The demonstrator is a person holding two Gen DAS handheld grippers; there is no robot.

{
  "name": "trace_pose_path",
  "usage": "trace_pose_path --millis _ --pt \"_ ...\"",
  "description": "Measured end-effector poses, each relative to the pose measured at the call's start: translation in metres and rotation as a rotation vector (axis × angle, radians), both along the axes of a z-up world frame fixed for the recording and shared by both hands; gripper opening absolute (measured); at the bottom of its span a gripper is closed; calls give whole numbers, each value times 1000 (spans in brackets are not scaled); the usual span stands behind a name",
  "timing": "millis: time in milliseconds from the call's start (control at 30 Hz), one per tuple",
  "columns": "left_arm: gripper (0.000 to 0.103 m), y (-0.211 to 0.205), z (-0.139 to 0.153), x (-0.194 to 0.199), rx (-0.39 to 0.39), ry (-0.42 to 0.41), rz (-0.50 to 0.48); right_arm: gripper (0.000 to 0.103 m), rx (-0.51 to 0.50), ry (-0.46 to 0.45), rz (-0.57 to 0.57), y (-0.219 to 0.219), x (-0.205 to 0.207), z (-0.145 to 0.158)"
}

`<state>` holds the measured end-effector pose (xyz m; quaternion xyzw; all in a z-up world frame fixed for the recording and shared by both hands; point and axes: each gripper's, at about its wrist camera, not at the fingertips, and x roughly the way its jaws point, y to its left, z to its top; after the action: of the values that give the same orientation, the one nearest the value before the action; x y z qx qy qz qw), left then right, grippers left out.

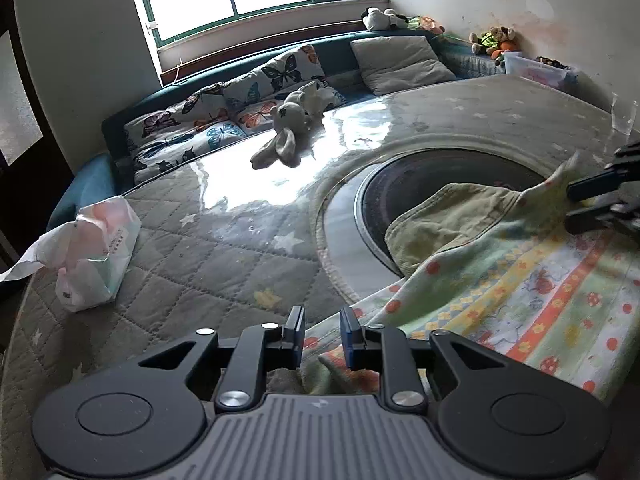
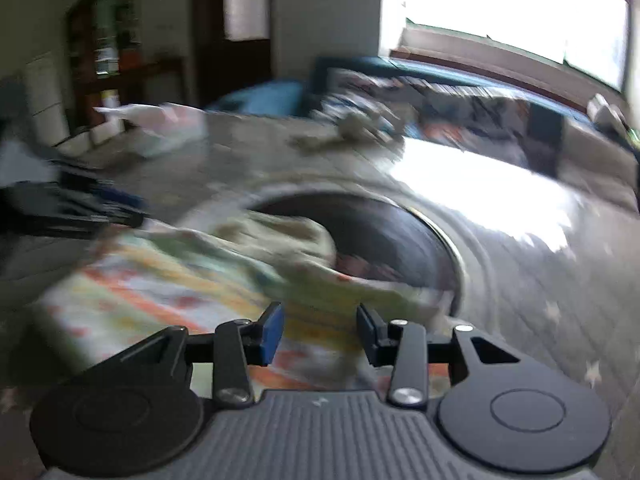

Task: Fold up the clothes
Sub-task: 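Open both grippers and pull them back from the basket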

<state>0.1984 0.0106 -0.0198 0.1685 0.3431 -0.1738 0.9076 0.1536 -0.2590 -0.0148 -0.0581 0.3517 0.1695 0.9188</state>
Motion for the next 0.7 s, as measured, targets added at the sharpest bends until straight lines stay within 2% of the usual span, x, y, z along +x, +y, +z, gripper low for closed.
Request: trace_pose_path --millis 100,167,267,433,567,700 --pt "24 0 -2 1 8 1 12 31 19 44 -61 -15 10 -13" --pt "26 2 1 1 -2 -6 20 31 17 36 -63 -16 7 -11" --pt "33 -2 12 -7 -46 -24 8 31 37 -2 -26 -8 2 1" --pt "35 -23 13 -17 -82 1 -76 31 60 -2 48 21 12 4" --pt "35 -41 -4 -13 -15 10 -103 31 57 35 45 34 28 -9" --pt "37 -41 -11 -7 4 -6 -96 31 56 30 53 37 26 -9"
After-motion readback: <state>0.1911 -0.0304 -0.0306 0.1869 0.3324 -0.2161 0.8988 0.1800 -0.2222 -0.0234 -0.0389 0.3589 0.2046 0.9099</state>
